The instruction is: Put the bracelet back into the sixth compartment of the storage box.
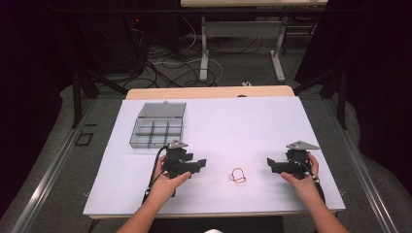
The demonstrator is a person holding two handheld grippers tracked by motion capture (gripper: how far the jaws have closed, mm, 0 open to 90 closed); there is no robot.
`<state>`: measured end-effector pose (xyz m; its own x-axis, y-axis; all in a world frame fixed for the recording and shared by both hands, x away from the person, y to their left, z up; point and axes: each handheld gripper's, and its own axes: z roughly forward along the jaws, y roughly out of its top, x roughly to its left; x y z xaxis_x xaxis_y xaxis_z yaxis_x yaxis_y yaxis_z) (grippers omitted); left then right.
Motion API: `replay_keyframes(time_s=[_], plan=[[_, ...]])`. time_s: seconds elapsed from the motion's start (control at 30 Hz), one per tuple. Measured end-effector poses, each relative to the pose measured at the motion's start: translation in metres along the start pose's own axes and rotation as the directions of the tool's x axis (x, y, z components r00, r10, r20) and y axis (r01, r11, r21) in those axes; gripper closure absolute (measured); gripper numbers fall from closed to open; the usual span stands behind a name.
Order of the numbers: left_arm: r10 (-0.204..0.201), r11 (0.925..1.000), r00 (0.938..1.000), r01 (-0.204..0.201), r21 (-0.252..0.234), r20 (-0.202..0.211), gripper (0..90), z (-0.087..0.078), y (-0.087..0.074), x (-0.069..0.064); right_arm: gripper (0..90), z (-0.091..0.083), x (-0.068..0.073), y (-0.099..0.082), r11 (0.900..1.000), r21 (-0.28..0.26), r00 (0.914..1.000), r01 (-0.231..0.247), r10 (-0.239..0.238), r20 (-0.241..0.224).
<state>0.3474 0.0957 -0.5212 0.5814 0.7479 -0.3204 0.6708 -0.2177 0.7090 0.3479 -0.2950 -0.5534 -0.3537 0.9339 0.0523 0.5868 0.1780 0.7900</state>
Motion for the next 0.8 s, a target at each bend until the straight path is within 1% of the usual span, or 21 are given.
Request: replay_keyframes(time_s=[0.03, 0.1, 0.2, 0.23, 0.27, 0.3, 0.33, 0.4, 0.67, 0.7, 0.73, 0.8], plan=[[0.009, 1.0000, 1.0000, -0.009, 0.004, 0.003, 36.9, 0.001, 0.001, -0.001, 1.3, 0.000, 0.000, 0.000, 1.0000, 0.001, 1.0000, -0.001, 0.001, 0.001], [0.011, 0.9999, 0.9999, -0.011, 0.003, 0.007, 37.6, 0.003, 0.002, -0.003, 1.4, 0.000, 0.000, 0.000, 1.0000, 0.001, 1.0000, 0.001, -0.001, 0.000], [0.000, 1.0000, 0.9998, 0.000, 0.000, 0.019, 38.5, 0.007, 0.004, -0.006, 1.6, 0.000, 0.000, 0.000, 1.0000, 0.002, 1.0000, 0.000, 0.000, -0.001], [0.012, 0.9999, 0.9997, -0.012, 0.004, 0.023, 39.5, 0.008, 0.005, -0.006, 1.6, 0.000, 0.000, 0.000, 1.0000, 0.002, 1.0000, -0.001, 0.001, -0.001], [-0.001, 1.0000, 0.9996, 0.001, 0.004, 0.027, 40.1, 0.009, 0.006, -0.008, 1.7, 0.000, 0.001, 0.000, 1.0000, 0.004, 1.0000, -0.006, 0.006, -0.001], [0.000, 1.0000, 0.9996, 0.000, 0.004, 0.030, 41.8, 0.010, 0.006, -0.008, 1.7, 0.000, 0.000, 0.000, 1.0000, 0.002, 1.0000, -0.003, 0.003, -0.001], [0.003, 0.9999, 0.9994, -0.003, 0.014, 0.034, 42.1, 0.011, 0.008, -0.010, 1.7, 0.000, 0.000, 0.000, 1.0000, 0.002, 1.0000, -0.004, 0.004, -0.001], [-0.002, 0.9999, 0.9994, 0.001, 0.013, 0.036, 42.5, 0.012, 0.008, -0.011, 1.7, 0.000, 0.000, 0.000, 1.0000, 0.002, 1.0000, -0.003, 0.003, -0.001], [0.003, 0.9995, 0.9985, -0.004, 0.032, 0.055, 46.7, 0.018, 0.013, -0.017, 1.7, 0.000, 0.000, 0.000, 1.0000, 0.003, 1.0000, -0.002, 0.002, -0.001], [-0.002, 0.9991, 0.9981, 0.000, 0.043, 0.062, 46.7, 0.019, 0.014, -0.018, 1.7, 0.000, 0.000, 0.000, 1.0000, 0.003, 1.0000, -0.002, 0.002, 0.000], [0.000, 0.9984, 0.9976, -0.004, 0.056, 0.069, 46.9, 0.020, 0.015, -0.018, 1.7, 0.001, 0.000, 0.000, 1.0000, 0.004, 1.0000, -0.002, 0.002, 0.000], [-0.015, 0.9968, 0.9957, 0.008, 0.079, 0.092, 47.0, 0.023, 0.016, -0.020, 1.7, 0.001, 0.000, 0.000, 1.0000, 0.005, 1.0000, -0.003, 0.003, -0.001]])
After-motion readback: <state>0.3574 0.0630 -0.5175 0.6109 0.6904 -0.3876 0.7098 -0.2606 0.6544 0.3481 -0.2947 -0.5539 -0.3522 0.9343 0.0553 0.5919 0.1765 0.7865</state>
